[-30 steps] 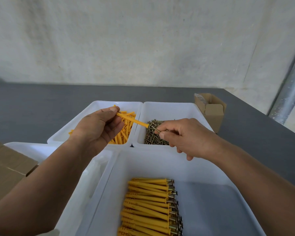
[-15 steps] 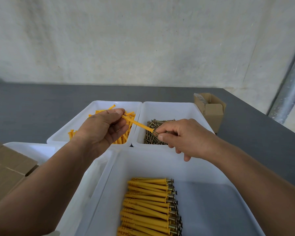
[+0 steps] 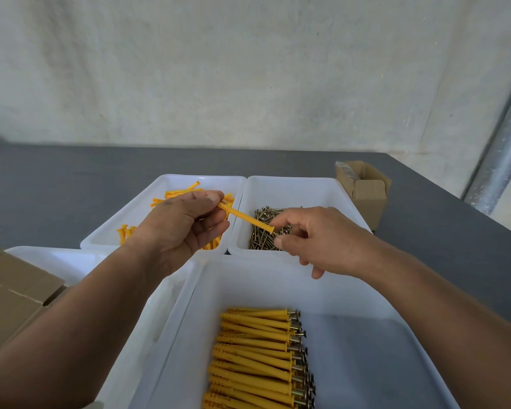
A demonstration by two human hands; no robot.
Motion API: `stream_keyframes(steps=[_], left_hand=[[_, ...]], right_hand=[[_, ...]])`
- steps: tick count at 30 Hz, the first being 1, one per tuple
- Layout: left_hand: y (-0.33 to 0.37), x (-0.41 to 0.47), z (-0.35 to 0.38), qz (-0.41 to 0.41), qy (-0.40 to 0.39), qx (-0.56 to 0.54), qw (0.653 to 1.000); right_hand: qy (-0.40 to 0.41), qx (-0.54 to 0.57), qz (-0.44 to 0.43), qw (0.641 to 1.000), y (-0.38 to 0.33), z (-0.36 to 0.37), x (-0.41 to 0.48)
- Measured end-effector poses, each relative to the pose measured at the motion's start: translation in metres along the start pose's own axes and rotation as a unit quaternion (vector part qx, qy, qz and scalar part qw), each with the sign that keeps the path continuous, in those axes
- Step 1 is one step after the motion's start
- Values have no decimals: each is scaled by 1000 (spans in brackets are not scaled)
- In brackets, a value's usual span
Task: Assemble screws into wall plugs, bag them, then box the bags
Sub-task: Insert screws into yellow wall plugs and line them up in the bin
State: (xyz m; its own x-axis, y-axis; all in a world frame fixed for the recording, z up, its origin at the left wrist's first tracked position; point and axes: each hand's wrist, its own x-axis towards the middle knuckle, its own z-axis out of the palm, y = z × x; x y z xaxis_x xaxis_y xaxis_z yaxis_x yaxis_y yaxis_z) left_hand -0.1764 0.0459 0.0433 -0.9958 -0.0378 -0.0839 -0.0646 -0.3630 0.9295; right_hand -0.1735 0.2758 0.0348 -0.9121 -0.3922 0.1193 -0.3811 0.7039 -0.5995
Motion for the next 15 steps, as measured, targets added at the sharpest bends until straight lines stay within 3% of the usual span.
stream_keyframes(steps=[15], left_hand=[[-5, -5, 5, -1, -59, 69, 996]], right_hand=[[21, -12, -30, 999, -5, 2, -2]])
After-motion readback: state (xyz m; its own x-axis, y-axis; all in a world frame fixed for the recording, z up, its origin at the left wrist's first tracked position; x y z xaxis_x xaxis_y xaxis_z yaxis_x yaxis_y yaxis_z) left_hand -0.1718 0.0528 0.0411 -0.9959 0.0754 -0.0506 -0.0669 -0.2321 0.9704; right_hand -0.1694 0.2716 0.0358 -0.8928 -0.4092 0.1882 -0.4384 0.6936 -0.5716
